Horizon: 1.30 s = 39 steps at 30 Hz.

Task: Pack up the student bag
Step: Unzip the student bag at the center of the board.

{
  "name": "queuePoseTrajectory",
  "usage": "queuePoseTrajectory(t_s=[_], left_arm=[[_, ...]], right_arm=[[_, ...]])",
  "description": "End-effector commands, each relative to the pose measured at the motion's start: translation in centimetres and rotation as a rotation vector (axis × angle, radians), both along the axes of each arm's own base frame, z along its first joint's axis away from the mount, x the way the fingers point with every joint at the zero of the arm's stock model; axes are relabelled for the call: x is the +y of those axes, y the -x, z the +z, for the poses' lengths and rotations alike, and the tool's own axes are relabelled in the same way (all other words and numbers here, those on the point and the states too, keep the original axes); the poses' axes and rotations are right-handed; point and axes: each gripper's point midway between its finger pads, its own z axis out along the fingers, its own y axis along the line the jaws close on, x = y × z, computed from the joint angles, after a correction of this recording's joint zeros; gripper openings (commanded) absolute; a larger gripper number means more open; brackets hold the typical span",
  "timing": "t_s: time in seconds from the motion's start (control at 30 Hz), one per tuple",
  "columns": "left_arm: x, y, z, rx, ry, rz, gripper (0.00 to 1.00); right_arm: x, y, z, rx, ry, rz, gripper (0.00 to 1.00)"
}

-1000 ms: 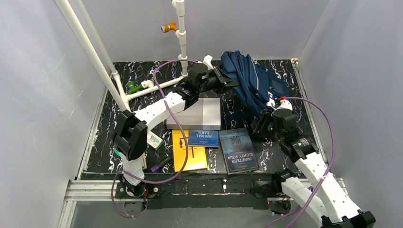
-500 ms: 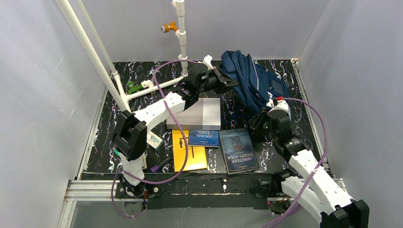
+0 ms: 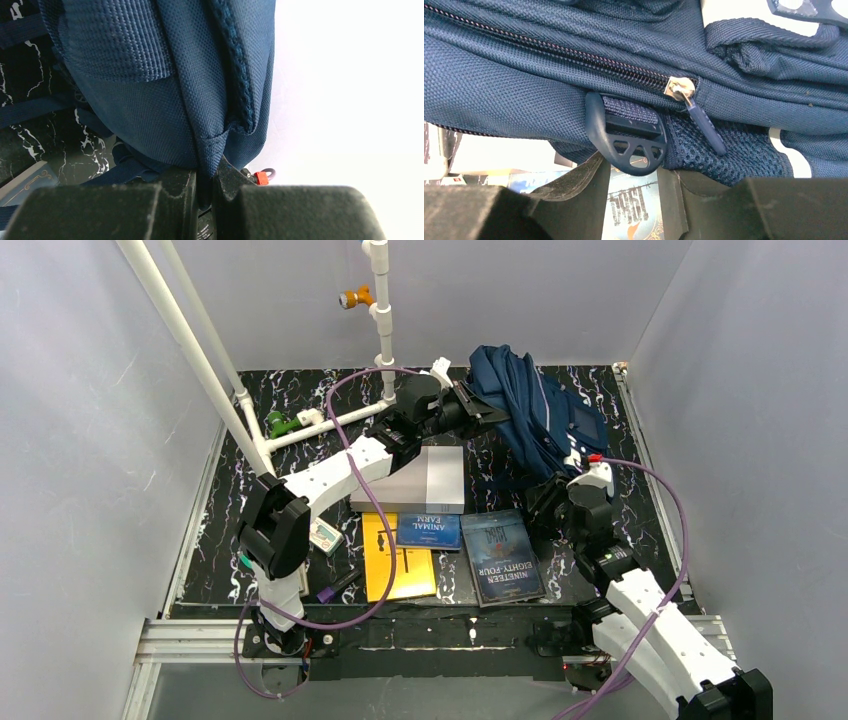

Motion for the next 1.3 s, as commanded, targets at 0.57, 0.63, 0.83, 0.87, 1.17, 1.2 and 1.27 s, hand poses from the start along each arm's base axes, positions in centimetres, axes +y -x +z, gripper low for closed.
queuePoseTrajectory(t_s=[0.57,0.63,0.83,0.87,1.17,1.2,1.27], left_arm=[[-0.3,4.6,10.4,-0.165,0.201,-0.084,0.00],[-0.3,4.6,10.3,-0.166,0.198,-0.084,0.00],[-0.4,4.4,8.9,-0.226,0.142,-0.093,0.00],[-0.5,4.4,8.4,-0.233,0.130,-0.097,0.00],[-1.3,4.3,4.0,-0.253,0.039,-0.142,0.00],[-1.5,4.3,3.6,-0.252,0.032,-0.148,0.00],[-2.0,4.7,2.9,-0.243,0.026,-0.169,0.00]], right_arm=[[-2.4,-3.0,4.3,-0.266,0.030,-0.147,0.35],[-2.4,-3.0,4.5,-0.263,0.048,-0.135,0.21],[-0.8,-1.4,6.0,-0.176,0.020,-0.034,0.01],[-0.4,-0.8,6.0,-0.148,0.007,-0.007,0.01],[3.7,2.2,11.3,-0.063,-0.153,0.207,0.01],[4.4,2.3,12.0,-0.049,-0.163,0.243,0.01],[5.5,2.1,13.4,-0.019,-0.174,0.293,0.01]])
